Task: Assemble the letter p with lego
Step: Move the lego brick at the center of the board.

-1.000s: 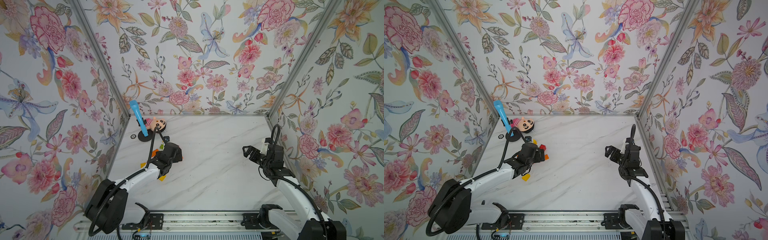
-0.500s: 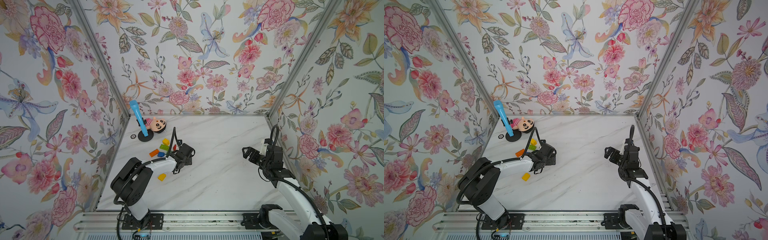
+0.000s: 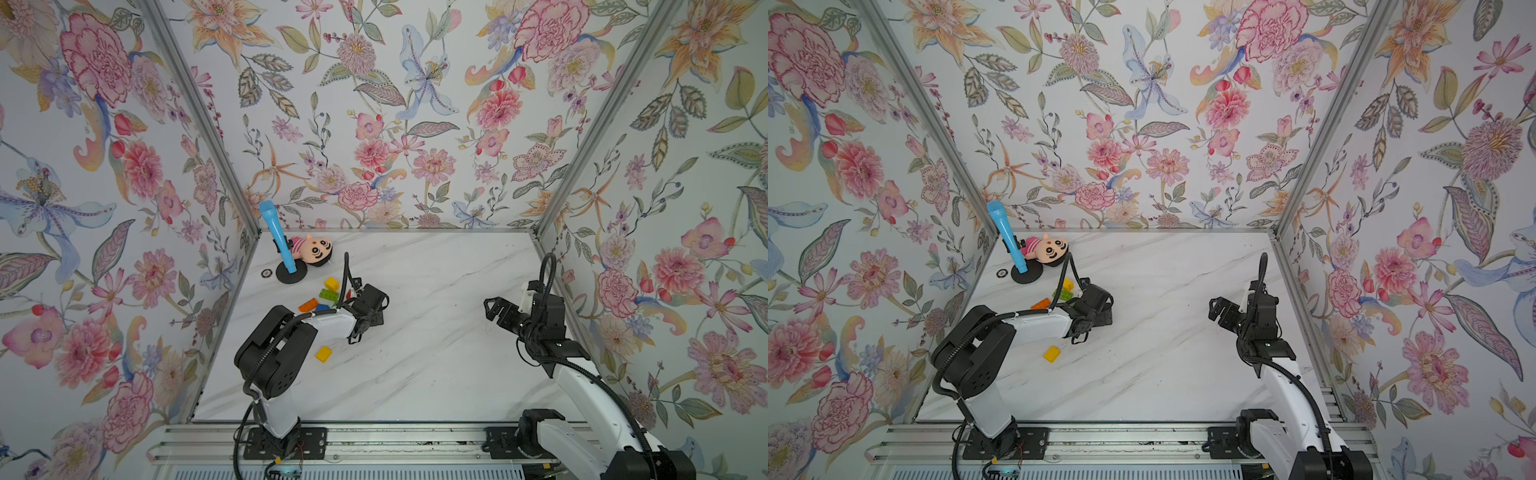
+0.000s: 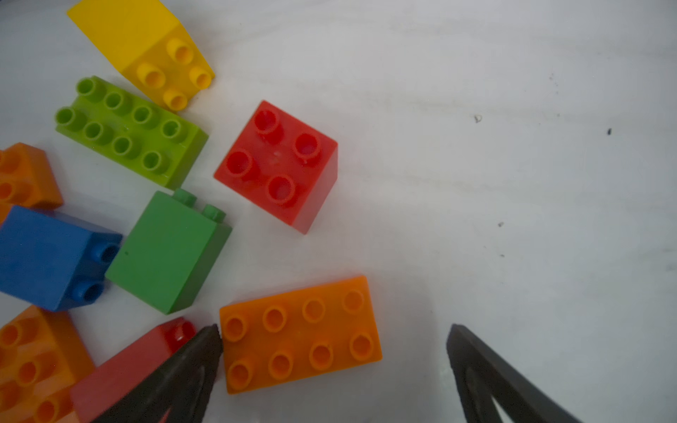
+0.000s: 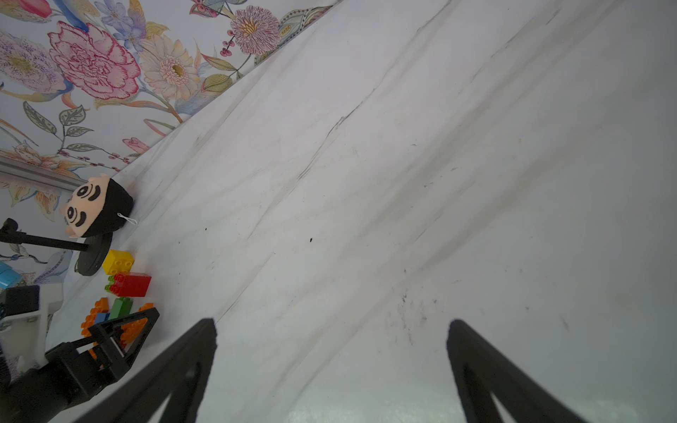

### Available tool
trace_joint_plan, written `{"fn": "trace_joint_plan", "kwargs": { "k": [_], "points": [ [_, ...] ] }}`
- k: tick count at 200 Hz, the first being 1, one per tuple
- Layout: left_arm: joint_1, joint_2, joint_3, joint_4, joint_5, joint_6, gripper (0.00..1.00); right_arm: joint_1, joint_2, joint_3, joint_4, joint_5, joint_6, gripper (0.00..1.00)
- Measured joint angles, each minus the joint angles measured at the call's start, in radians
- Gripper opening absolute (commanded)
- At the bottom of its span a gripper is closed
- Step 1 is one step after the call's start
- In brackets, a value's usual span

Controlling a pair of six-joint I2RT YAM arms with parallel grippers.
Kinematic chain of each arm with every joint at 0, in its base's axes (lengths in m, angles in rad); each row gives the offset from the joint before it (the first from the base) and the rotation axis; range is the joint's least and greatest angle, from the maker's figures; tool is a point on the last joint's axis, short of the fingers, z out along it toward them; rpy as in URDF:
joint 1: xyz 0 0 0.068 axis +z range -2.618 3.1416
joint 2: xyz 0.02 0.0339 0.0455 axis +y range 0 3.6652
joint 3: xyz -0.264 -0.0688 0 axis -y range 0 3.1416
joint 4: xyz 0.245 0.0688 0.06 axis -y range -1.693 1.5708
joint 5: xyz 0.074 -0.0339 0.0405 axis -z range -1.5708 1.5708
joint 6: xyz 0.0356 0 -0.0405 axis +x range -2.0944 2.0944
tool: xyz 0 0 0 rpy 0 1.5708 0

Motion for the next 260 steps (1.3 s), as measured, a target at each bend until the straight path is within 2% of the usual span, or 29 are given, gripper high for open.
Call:
{"fn": "trace_joint_plan", "kwargs": {
  "k": [76,152,260],
  "points": [
    [-0.02,0.073,0.072,-0.002,-0.004,0.016,0.99,0.0,0.0,0.0,-0.003,0.0,0.0,1.0],
    [-0.159,0.173,0.214,-0.027,0.0,0.016,0.99,0.0,-0.019,0.0,-0.019,0.004,0.0,1.0],
    [-0.288,0.38,0.564,-0.082,0.045,0.016,0.99,-0.009,-0.04,0.0,-0.038,0.012,0.0,1.0]
  ]
}}
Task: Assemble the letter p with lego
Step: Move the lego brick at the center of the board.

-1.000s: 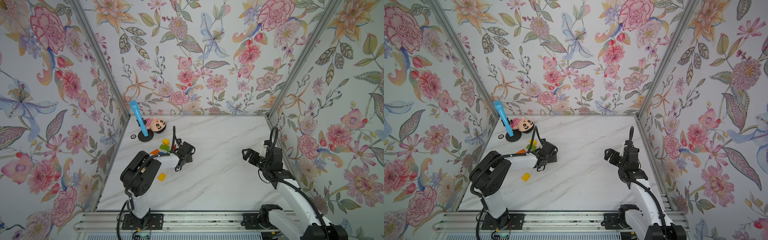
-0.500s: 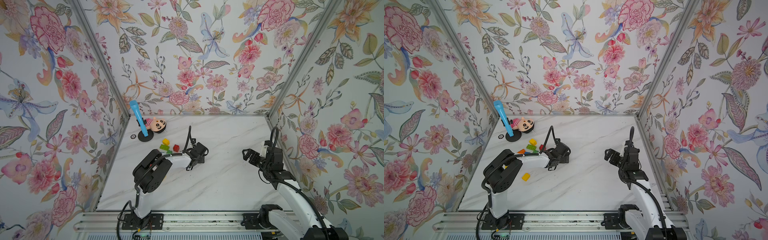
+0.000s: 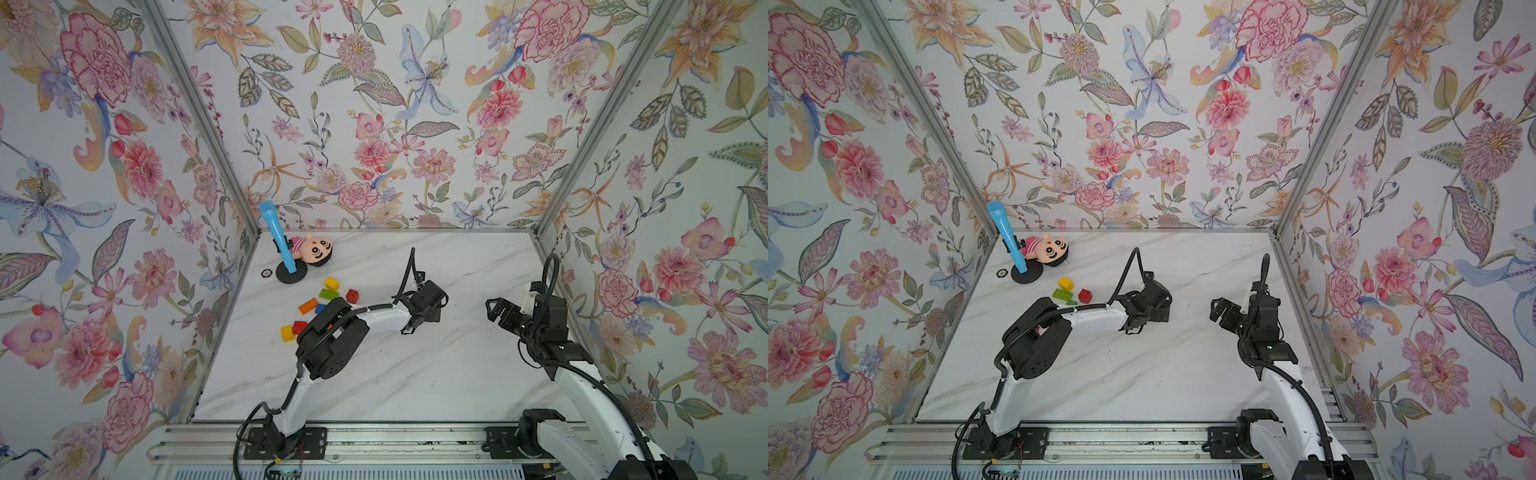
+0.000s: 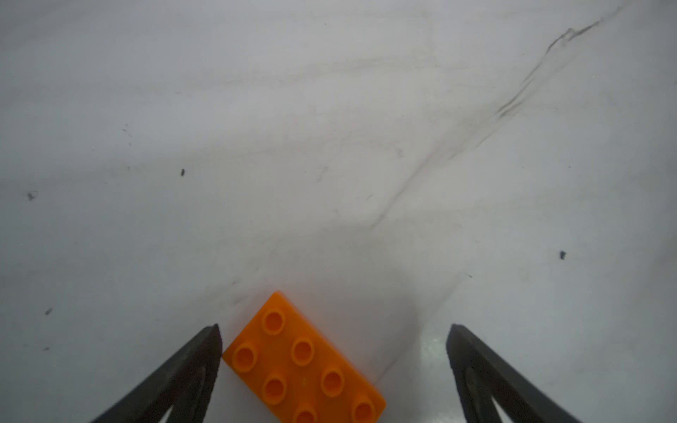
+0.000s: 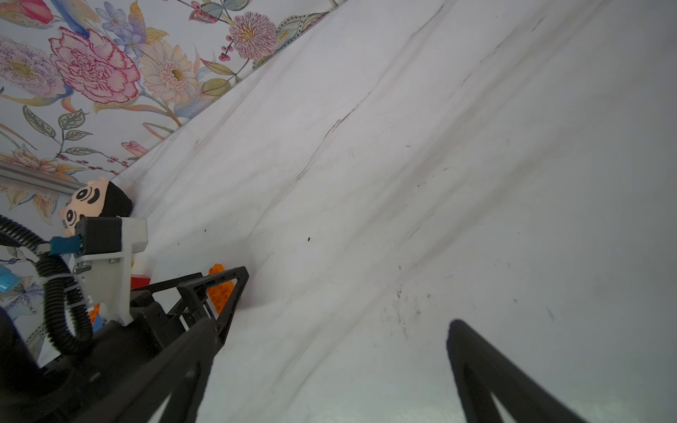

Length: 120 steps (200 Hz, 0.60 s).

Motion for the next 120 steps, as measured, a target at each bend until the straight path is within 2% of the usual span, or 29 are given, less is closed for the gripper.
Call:
{"fn": "trace_joint_plan", "kwargs": {
  "k": [67,120],
  "points": [
    [-0.053,0.013,0.021,-0.042,0.008,-0.003,0.99,-0.006,-0.005,0.0,-0.013,-0.001,0.0,1.0],
    [-0.069,-0.008,-0.027,-0.018,0.012,0.0,0.99,-0.005,0.027,0.005,-0.016,-0.013,-0.006,0.99]
  ]
}}
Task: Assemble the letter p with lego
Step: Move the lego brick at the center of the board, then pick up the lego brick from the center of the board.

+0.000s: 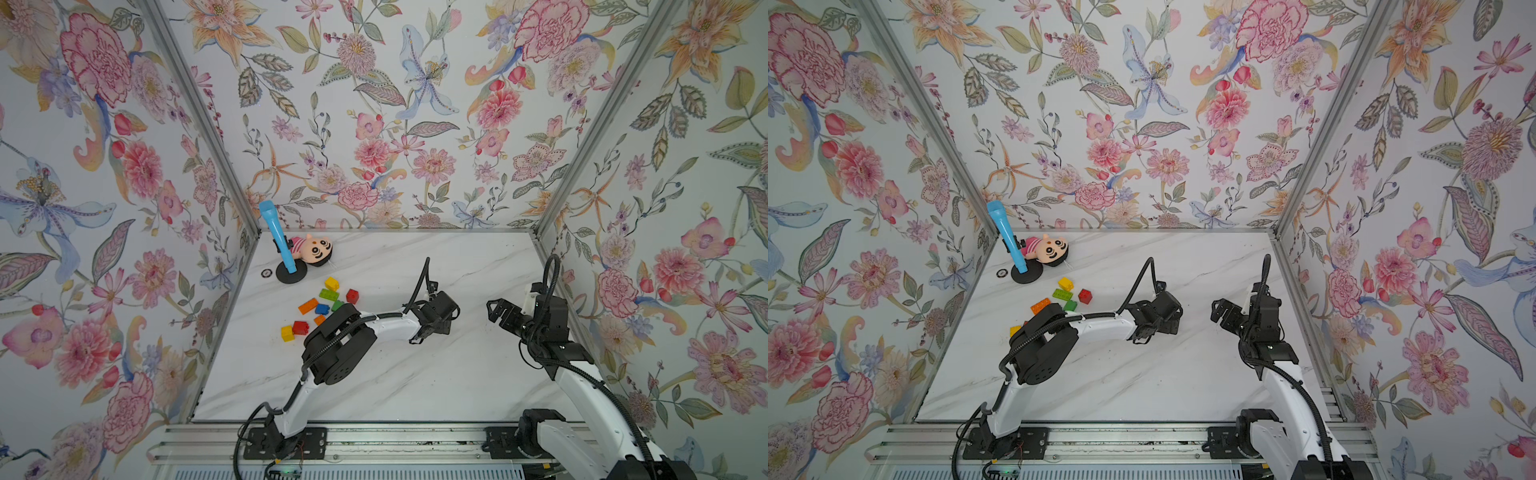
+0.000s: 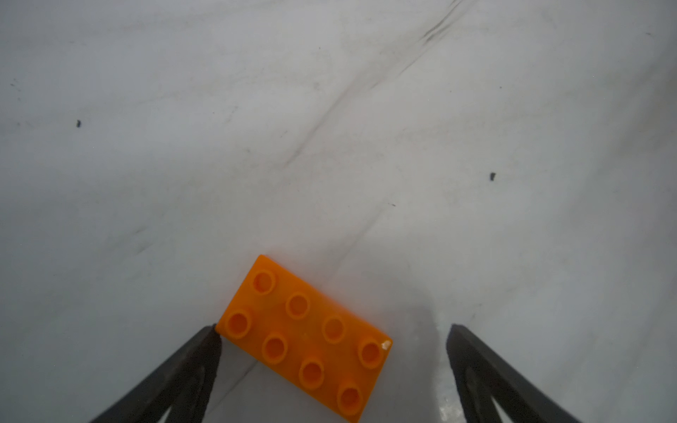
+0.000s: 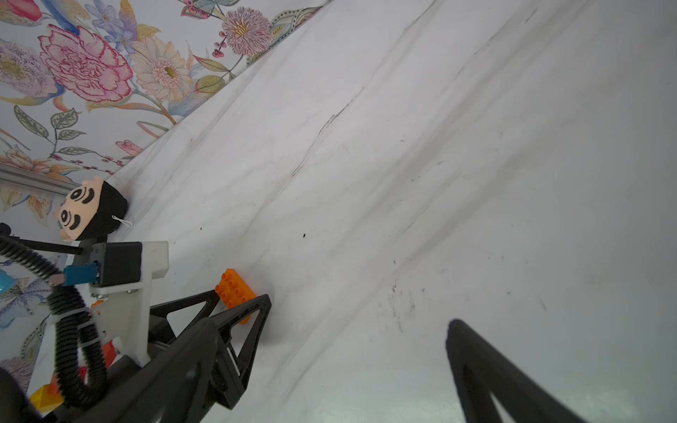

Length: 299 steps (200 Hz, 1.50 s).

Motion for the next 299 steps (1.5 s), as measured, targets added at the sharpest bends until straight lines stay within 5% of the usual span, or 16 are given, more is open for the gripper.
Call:
{"fn": "trace_joint_plan", "kwargs": {
  "k": [57,96,134,208,299],
  "points": [
    [0.04,-0.46,-0.455,0.083,-0.012,0.01,0.99,0.228,0.269,0.13,-0.057,0.039,-0.098,1.0],
    [0.189,-0.827,-0.701,0.166,-0.053,0.009,0.99,0.415,0.514,0.294,-0.103,0.119,-0.15,1.0],
    [0.314,-1.033,-0.876,0.169,-0.09,0.008,0.99,0.508,0.698,0.422,-0.158,0.208,-0.188,0.99],
    [0.401,-1.142,-0.941,0.171,-0.118,0.01,0.99,0.592,0.855,0.532,-0.264,0.348,-0.232,0.97],
    [0.411,-1.142,-0.953,0.155,-0.121,0.016,0.99,0.554,0.88,0.565,-0.304,0.458,-0.236,0.95]
  ]
}}
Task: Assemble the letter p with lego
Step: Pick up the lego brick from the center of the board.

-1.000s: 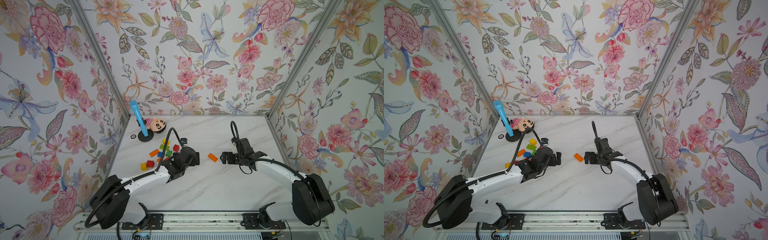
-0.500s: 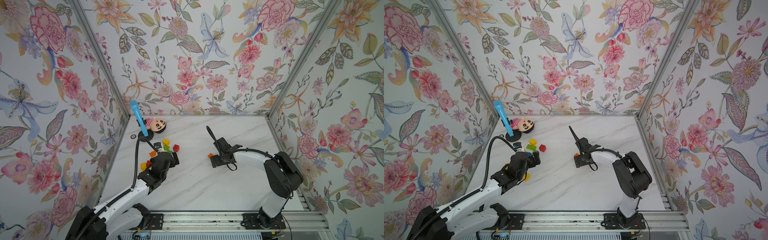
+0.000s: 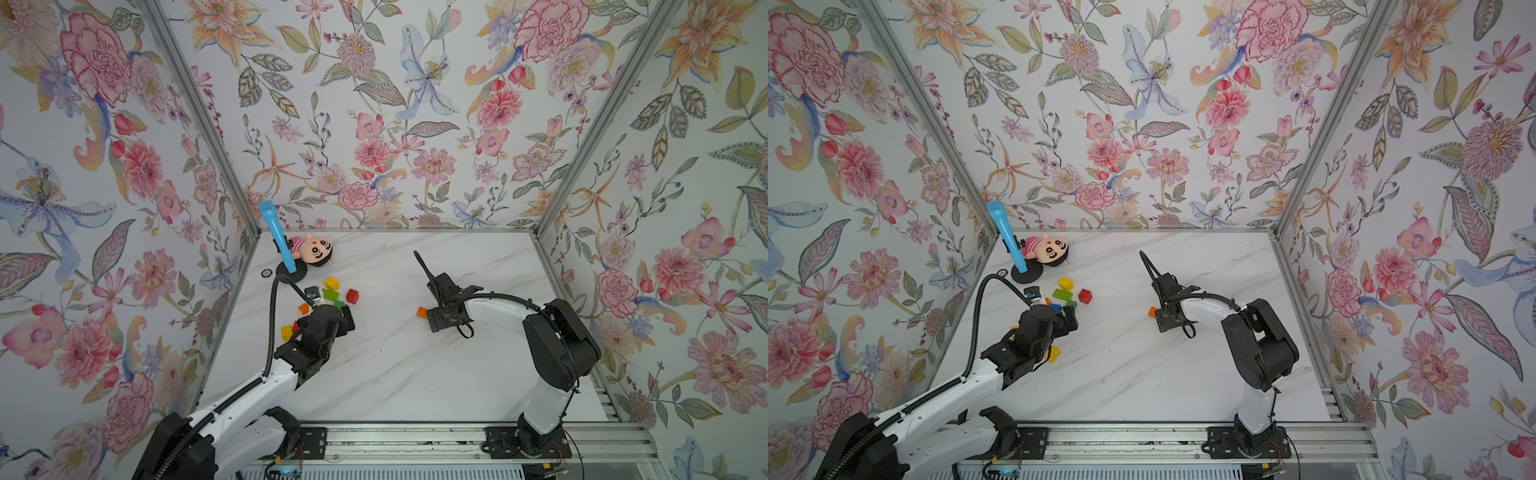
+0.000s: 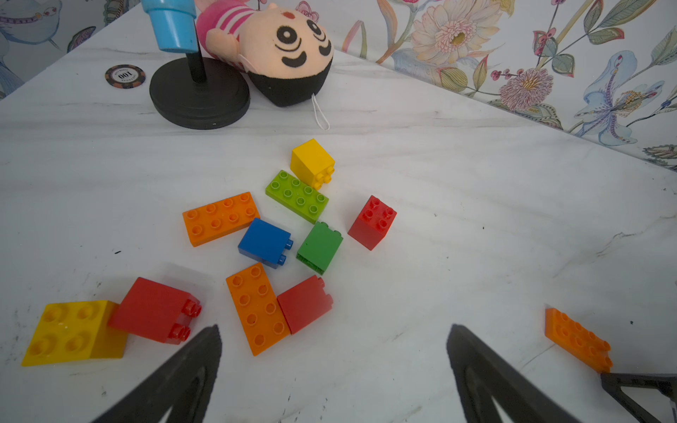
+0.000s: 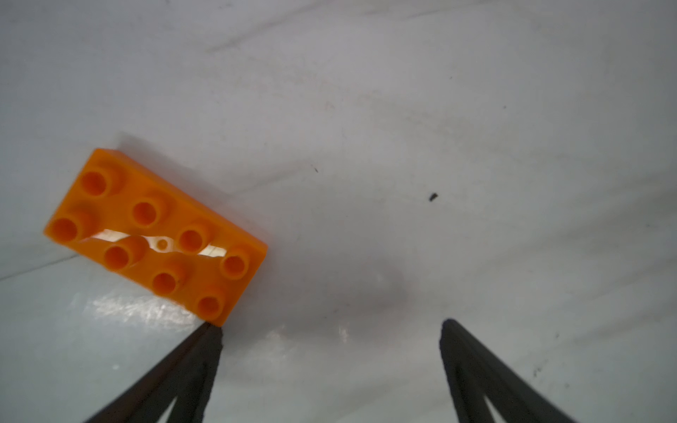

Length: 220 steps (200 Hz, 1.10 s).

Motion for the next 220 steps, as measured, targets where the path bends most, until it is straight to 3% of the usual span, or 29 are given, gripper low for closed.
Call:
{"fn": "trace_joint_plan", "kwargs": {
  "k": [59,97,157,191,220],
  "points": [
    [0.0,0.017,0.005,-0.039,0.01,0.021,0.99,-0.029,0.017,0.02,0.01,-0.009,-0.003,0.95],
    [0.0,0.069,0.056,-0.171,0.035,0.024,0.99,-0.027,0.005,0.014,0.012,-0.046,-0.003,0.95],
    [-0.099,0.098,0.076,-0.444,0.022,-0.086,0.99,-0.01,-0.262,-0.095,0.047,-0.133,-0.002,0.95],
    [-0.087,0.104,0.037,-0.484,0.025,-0.109,0.97,-0.013,-0.356,-0.128,0.077,-0.151,-0.002,0.95],
    [-0.002,0.108,-0.006,-0.456,0.071,-0.088,0.9,-0.026,-0.403,-0.146,0.097,-0.159,-0.002,0.95]
  ]
}}
